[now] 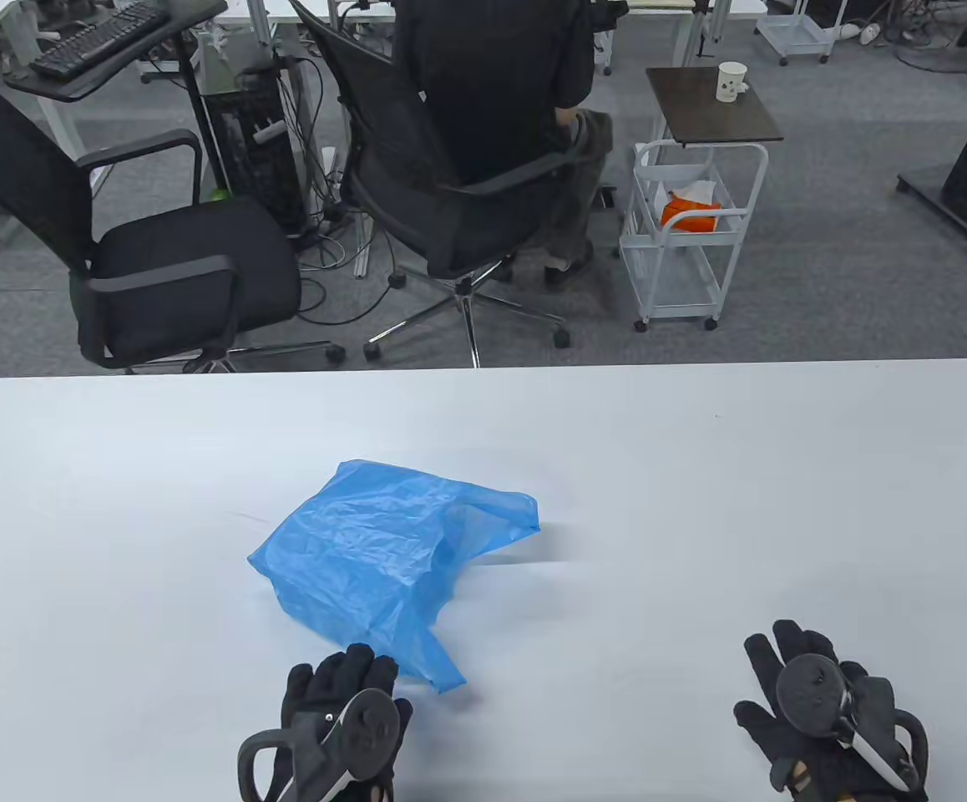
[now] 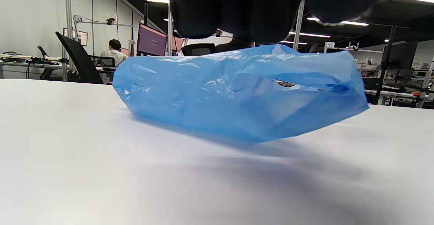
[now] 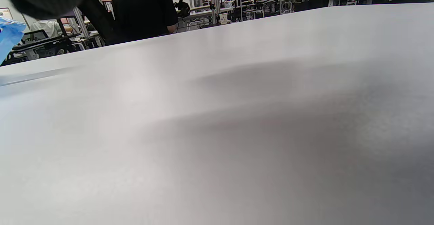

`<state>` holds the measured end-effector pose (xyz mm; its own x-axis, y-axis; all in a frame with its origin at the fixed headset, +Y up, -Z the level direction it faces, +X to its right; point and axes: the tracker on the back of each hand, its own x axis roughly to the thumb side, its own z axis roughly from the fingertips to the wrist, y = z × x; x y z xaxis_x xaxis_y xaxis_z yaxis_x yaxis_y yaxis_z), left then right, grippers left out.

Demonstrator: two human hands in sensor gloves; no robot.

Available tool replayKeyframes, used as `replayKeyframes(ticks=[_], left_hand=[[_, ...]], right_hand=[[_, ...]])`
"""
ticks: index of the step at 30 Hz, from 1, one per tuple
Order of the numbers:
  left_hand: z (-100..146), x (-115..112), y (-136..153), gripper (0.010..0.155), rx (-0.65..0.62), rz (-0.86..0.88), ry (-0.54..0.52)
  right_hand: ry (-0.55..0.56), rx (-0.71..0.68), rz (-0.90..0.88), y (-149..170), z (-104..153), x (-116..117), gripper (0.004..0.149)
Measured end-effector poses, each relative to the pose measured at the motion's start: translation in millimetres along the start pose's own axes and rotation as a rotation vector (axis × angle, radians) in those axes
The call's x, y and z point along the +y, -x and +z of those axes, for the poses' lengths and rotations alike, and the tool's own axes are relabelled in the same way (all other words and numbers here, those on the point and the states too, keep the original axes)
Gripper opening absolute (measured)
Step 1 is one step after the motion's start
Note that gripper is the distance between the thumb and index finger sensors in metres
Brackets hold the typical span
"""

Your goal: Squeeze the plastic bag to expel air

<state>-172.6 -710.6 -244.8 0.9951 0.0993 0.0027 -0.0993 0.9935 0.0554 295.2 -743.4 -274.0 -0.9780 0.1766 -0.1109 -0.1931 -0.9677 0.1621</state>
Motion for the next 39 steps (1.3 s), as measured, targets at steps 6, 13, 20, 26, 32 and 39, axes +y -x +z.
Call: replayKeyframes(ticks=[6, 13, 20, 26, 32, 39], left_hand=[[-1, -1, -1, 0.056, -0.001, 0.005, 0.005], [-2, 7, 6, 0.053, 0.005, 0.039, -0.022], [-45, 39, 29, 0.079, 0.123, -0.4, 0.086], [-93, 29, 32, 0.081, 0.106, -0.507, 0.124], [-117, 6, 29, 0.062, 0.081, -0.513, 0.139], [-123, 7, 27, 0.037, 0.076, -0.418, 0.105]], right_hand=[[-0.01, -0.006, -0.019, 3, 0, 1, 0.074], [-0.019, -0.043, -0.034, -3, 2, 0, 0.074], [-0.024, -0.076, -0.027, -7, 4, 0, 0.074], [-0.031, -0.109, -0.068, -7, 6, -2, 0.074], [-0.032, -0.145, -0.094, -8, 9, -4, 0.074], [-0.046, -0.164, -0.125, -7, 9, -3, 0.074]])
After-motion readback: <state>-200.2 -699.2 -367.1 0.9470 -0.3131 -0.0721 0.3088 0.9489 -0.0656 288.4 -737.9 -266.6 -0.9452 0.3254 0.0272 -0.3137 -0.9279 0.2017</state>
